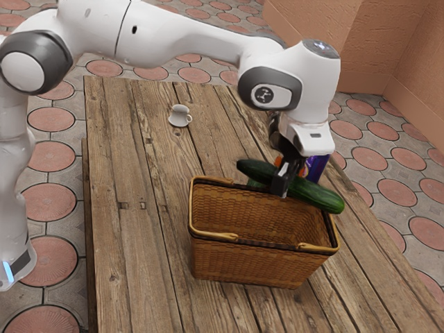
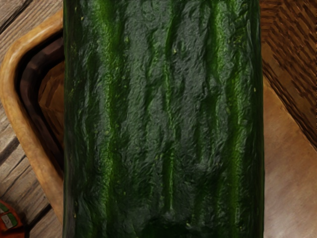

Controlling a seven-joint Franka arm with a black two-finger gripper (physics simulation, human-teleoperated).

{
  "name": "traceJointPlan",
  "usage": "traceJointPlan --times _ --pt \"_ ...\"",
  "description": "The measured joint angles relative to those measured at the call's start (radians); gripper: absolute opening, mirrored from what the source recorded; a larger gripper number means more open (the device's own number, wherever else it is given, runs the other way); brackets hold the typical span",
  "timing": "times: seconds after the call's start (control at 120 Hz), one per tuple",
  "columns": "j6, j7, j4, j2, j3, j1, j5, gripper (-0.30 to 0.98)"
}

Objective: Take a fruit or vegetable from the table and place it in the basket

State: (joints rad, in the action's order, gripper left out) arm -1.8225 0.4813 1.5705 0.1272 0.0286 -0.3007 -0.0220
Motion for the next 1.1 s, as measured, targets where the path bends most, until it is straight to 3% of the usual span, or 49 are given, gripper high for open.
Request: traceJointPlan --times 0.233,0.508,1.1 --pt "0.003 0.036 -0.028 -0.005 0.048 -0.008 -0.004 0.18" --pt "0.009 0.050 0.027 -0.111 0.055 -0.008 -0.001 0.19" --pt "0.011 -0.097 0.064 -0.113 0.088 -0.039 -0.002 0.19"
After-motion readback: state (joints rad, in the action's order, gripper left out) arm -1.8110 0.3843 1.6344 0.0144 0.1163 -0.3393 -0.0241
